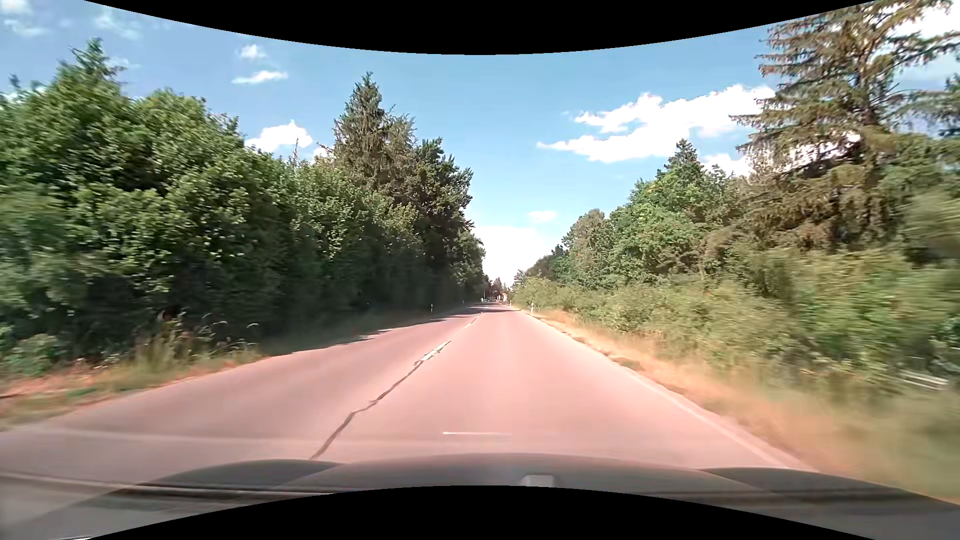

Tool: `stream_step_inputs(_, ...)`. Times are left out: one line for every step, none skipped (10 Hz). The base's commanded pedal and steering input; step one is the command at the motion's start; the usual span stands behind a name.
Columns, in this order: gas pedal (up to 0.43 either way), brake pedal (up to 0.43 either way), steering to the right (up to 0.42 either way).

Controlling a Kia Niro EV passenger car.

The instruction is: Follow the waypoints while adhering to traffic rules and regulations

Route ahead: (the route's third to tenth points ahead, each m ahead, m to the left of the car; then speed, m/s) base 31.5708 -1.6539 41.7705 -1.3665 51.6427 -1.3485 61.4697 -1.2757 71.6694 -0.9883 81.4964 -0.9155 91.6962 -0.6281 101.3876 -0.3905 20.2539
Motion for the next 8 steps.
stream_step_inputs(0.087, 0.0, -0.003)
stream_step_inputs(0.087, 0.0, -0.003)
stream_step_inputs(0.087, 0.0, -0.002)
stream_step_inputs(0.079, 0.0, -0.002)
stream_step_inputs(0.079, 0.0, -0.001)
stream_step_inputs(0.067, 0.0, -0.001)
stream_step_inputs(0.067, 0.0, -0.001)
stream_step_inputs(0.067, 0.0, -0.001)
